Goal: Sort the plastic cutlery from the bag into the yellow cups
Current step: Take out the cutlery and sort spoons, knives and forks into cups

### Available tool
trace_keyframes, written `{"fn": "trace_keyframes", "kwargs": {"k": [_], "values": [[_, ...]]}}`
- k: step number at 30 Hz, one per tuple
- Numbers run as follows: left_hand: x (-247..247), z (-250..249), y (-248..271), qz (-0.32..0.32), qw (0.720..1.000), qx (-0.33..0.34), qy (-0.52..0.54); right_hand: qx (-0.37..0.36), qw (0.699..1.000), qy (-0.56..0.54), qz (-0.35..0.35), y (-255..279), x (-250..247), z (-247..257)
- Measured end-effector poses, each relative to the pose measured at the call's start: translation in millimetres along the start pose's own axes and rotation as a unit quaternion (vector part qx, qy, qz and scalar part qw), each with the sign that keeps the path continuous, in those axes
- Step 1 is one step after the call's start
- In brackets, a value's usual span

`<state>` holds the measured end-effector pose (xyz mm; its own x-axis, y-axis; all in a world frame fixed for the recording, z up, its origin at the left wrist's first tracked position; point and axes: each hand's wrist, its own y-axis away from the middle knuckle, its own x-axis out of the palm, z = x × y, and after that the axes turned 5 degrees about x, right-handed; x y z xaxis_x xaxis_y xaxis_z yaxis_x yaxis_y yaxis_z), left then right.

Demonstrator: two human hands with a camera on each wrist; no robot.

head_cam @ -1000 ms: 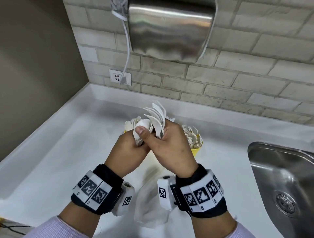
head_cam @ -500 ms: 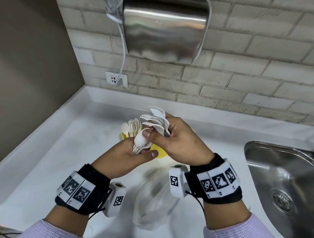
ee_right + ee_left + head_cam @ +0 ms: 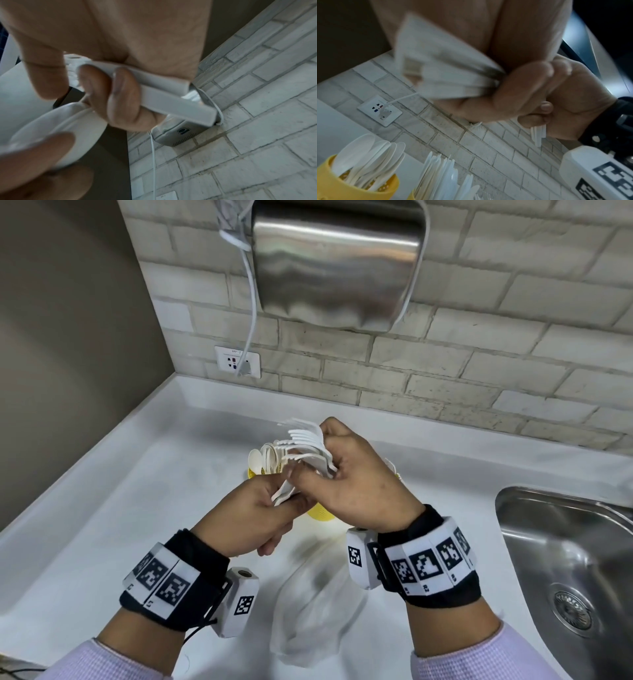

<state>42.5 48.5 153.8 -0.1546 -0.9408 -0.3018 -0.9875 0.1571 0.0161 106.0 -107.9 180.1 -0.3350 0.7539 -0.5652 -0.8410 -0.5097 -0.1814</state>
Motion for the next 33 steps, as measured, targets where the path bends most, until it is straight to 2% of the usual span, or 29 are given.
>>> {"fn": "trace_keyframes", "kwargs": {"k": [3,5,9,14,17,24,29,33], "values": [[0,3,-3,-0.033,0.999,0.007,-0.014,-0.007,0.999,0.028,-0.019,1,3,2],[1,6,-5,-0.047,0.998,0.024,-0.038,0.017,1.0,0.021,-0.01,2,4,4],[3,7,-6,-0.039,0.993,0.081,-0.073,0.026,0.996,0.066,-0.054,2,6,0],[-4,19,-11,-0.053,0.995,0.074,-0.036,0.032,0.989,0.081,-0.117,-1,3,-6],[-9,23,-10,-0.04,0.996,0.073,-0.034,0.039,0.985,0.078,-0.148,-2,-2,-9],[-5,23,-11,-0.018,0.994,0.087,-0.056,0.053,0.992,0.038,-0.11,0,0,-11],[-9,25,-13,-0.062,0.965,0.172,-0.187,-0.013,0.987,0.122,-0.099,4,1,-9],[-15,21,-15,-0.087,0.962,0.174,-0.193,-0.04,0.978,0.187,-0.084,4,6,-6]]}}
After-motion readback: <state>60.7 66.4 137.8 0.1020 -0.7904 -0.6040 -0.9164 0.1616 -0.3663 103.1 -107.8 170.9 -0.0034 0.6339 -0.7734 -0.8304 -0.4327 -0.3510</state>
